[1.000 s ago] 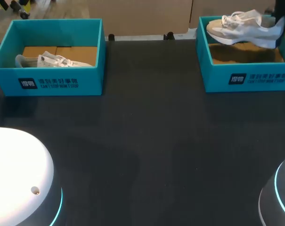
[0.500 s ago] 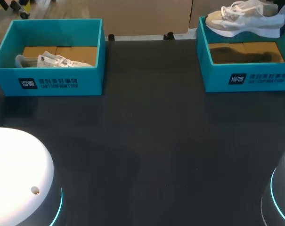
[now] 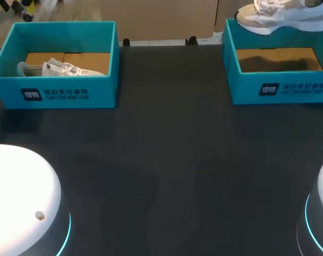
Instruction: Take the shoe out of the shoebox, open the shoe tongue, remove and reinsert the insole, then place the shoe into the shoebox
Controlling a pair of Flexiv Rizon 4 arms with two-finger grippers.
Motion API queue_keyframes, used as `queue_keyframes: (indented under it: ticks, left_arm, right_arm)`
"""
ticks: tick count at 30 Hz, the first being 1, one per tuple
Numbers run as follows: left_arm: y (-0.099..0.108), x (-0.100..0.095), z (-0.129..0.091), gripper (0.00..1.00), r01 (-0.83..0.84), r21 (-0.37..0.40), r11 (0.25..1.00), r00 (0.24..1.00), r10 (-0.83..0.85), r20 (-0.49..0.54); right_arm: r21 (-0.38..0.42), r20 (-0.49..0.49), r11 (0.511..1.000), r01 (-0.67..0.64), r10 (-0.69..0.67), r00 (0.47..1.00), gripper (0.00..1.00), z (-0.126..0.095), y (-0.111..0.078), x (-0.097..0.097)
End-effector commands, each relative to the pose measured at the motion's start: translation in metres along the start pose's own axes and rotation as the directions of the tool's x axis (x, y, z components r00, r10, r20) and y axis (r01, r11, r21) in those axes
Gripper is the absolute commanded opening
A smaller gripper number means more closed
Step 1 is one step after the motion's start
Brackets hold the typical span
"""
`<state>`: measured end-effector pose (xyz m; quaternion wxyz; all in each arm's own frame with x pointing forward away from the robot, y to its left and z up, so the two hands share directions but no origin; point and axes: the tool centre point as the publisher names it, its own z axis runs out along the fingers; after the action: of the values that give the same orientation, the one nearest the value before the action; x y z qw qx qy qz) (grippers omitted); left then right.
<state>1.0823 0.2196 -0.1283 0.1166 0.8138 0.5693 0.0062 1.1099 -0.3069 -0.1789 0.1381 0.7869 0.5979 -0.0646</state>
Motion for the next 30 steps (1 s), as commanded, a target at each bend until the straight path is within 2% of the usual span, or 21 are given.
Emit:
queue_keyframes:
  ticks: [1,7,14,16,26,30]
  left_arm:
    - [-0.001,0.0,0.0,1.0,-0.001,-0.001,1.0,1.0,0.001,-0.003]
    - [-0.001,0.0,0.0,1.0,-0.001,-0.001,1.0,1.0,0.001,-0.003]
    - [-0.001,0.0,0.0,1.0,-0.001,-0.001,1.0,1.0,0.001,-0.003]
    - [-0.001,0.0,0.0,1.0,-0.001,-0.001,1.0,1.0,0.001,-0.003]
    - [-0.001,0.0,0.0,1.0,-0.001,-0.001,1.0,1.0,0.001,-0.003]
    - [-0.001,0.0,0.0,1.0,-0.001,-0.001,1.0,1.0,0.001,-0.003]
  right_arm:
    - [0.012,-0.013,1.0,0.012,-0.012,1.0,0.0,-0.012,-0.002,-0.004]
    - [0.009,-0.049,0.999,0.033,-0.032,0.998,0.0,-0.029,-0.026,0.002]
    - [-0.001,-0.056,0.998,0.057,-0.057,0.997,0.0,-0.049,-0.064,0.017]
    - [-0.002,-0.023,0.997,0.071,-0.071,0.997,0.0,-0.054,-0.075,0.021]
    - [-0.009,-0.022,0.997,0.076,-0.077,0.997,0.0,-0.07,-0.126,0.041]
    - [0.001,-0.031,0.999,0.051,-0.051,0.998,0.0,-0.076,-0.154,0.05]
